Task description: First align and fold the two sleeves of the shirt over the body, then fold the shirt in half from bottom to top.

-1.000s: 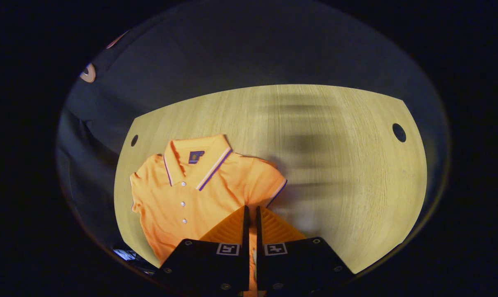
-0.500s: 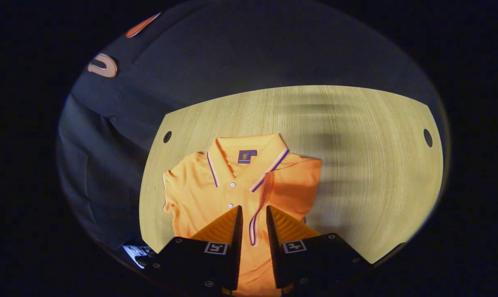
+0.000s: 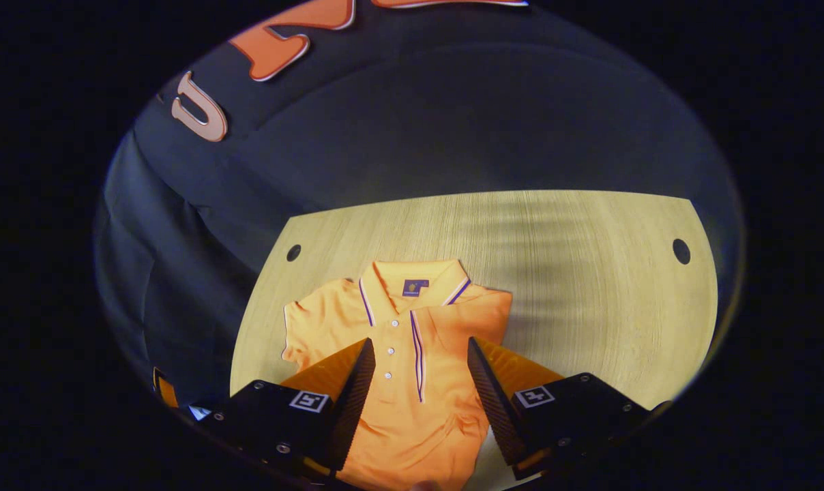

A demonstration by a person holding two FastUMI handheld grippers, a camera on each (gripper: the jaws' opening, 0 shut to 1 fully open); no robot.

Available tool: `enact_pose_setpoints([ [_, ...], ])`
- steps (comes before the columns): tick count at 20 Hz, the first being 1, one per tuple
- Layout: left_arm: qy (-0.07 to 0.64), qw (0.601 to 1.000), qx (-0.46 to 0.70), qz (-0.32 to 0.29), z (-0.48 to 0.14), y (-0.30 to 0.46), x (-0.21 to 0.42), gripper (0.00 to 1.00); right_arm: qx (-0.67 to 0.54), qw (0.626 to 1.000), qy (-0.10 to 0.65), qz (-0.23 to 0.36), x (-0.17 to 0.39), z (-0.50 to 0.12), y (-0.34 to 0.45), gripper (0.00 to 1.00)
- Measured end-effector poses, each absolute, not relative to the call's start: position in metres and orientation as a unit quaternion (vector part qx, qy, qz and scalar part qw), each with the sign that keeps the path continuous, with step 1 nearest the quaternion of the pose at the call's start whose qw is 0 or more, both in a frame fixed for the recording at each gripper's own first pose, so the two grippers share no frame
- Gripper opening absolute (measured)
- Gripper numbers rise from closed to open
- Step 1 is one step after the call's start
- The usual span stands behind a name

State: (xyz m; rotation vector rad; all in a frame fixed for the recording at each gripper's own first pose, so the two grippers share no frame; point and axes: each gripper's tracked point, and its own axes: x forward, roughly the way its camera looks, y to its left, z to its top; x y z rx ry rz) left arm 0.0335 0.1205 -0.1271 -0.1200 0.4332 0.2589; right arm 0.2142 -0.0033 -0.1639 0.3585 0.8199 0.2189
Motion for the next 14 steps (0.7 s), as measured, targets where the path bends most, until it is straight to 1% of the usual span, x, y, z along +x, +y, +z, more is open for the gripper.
enact_pose_setpoints([
  [2, 0.235, 0.964, -0.07, 0.105, -0.143, 0.126, 0.054, 0.99, 0.167, 0.909, 0.372, 0.085, 0.204, -0.149, -0.012, 0.86],
  [3, 0.248, 0.961, -0.079, 0.091, -0.151, 0.127, 0.064, 0.99, 0.167, 0.915, 0.359, 0.075, 0.198, -0.14, -0.015, 0.88],
  [4, 0.262, 0.958, -0.09, 0.078, -0.16, 0.127, 0.075, 0.99, 0.168, 0.921, 0.347, 0.062, 0.193, -0.132, -0.018, 0.88],
  [5, 0.278, 0.953, -0.102, 0.064, -0.17, 0.125, 0.085, 0.99, 0.169, 0.926, 0.333, 0.052, 0.187, -0.124, -0.021, 0.91],
  [7, 0.311, 0.941, -0.123, 0.044, -0.193, 0.132, 0.103, 0.99, 0.167, 0.935, 0.311, 0.028, 0.173, -0.112, -0.029, 0.93],
  [9, 0.352, 0.926, -0.13, 0.034, -0.214, 0.139, 0.12, 0.99, 0.158, 0.943, 0.293, 0.006, 0.156, -0.103, -0.036, 0.96],
  [14, 0.451, 0.876, -0.173, -0.001, -0.275, 0.134, 0.163, 0.98, 0.137, 0.953, 0.265, -0.053, 0.106, -0.085, -0.048, 0.98],
])
